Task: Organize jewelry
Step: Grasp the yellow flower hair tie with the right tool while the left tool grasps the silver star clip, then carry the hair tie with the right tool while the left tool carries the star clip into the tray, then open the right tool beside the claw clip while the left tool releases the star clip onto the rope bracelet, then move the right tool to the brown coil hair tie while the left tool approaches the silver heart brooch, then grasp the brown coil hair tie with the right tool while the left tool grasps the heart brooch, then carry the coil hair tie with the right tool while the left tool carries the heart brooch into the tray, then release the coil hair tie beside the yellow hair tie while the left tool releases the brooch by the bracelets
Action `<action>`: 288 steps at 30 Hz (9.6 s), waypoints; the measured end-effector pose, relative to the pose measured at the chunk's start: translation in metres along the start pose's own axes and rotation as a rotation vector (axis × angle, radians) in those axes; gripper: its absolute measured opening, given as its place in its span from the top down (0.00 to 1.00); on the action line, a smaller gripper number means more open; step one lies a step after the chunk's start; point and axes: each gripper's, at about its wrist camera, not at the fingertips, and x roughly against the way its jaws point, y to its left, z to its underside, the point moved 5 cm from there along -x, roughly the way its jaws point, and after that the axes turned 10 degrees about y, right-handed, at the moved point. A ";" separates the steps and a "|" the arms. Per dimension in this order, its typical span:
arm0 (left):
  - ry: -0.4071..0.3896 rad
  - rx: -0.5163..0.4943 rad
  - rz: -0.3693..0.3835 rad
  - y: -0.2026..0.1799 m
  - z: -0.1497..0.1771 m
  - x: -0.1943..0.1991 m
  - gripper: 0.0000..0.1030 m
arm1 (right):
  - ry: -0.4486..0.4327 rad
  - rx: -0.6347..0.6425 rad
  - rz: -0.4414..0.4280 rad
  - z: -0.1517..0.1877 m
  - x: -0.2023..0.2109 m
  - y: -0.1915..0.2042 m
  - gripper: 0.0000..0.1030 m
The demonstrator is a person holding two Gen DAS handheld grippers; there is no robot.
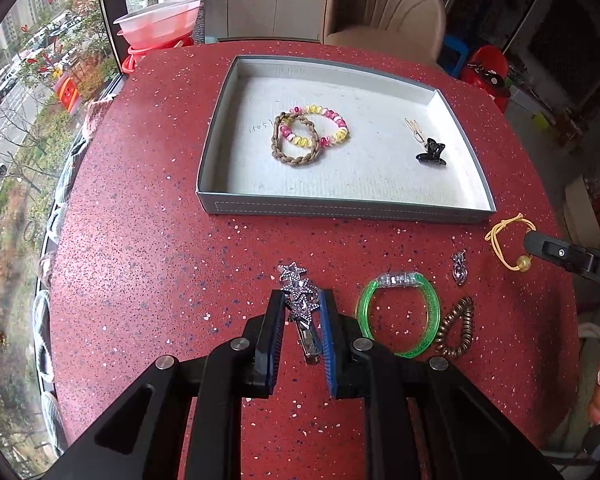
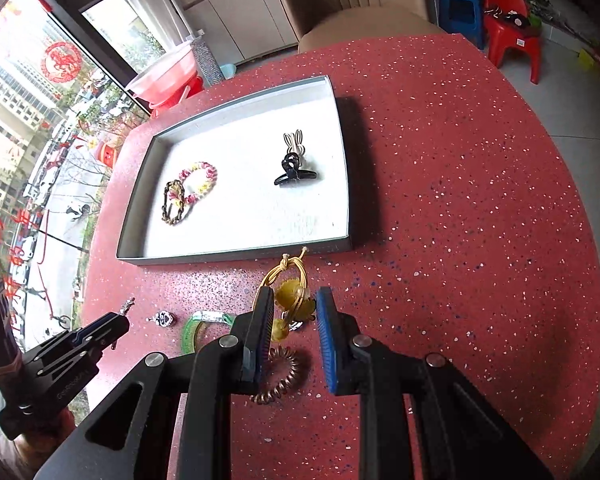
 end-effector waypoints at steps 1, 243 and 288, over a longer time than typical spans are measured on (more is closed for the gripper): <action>-0.010 0.002 0.001 0.000 -0.006 0.001 0.65 | -0.005 0.005 -0.009 -0.006 0.000 0.005 0.77; -0.034 -0.025 0.044 -0.023 -0.082 -0.029 0.74 | 0.106 0.051 -0.075 -0.066 -0.059 0.031 0.88; -0.007 -0.052 -0.159 -0.050 -0.116 -0.082 0.74 | 0.133 0.057 -0.119 -0.136 -0.102 0.028 0.47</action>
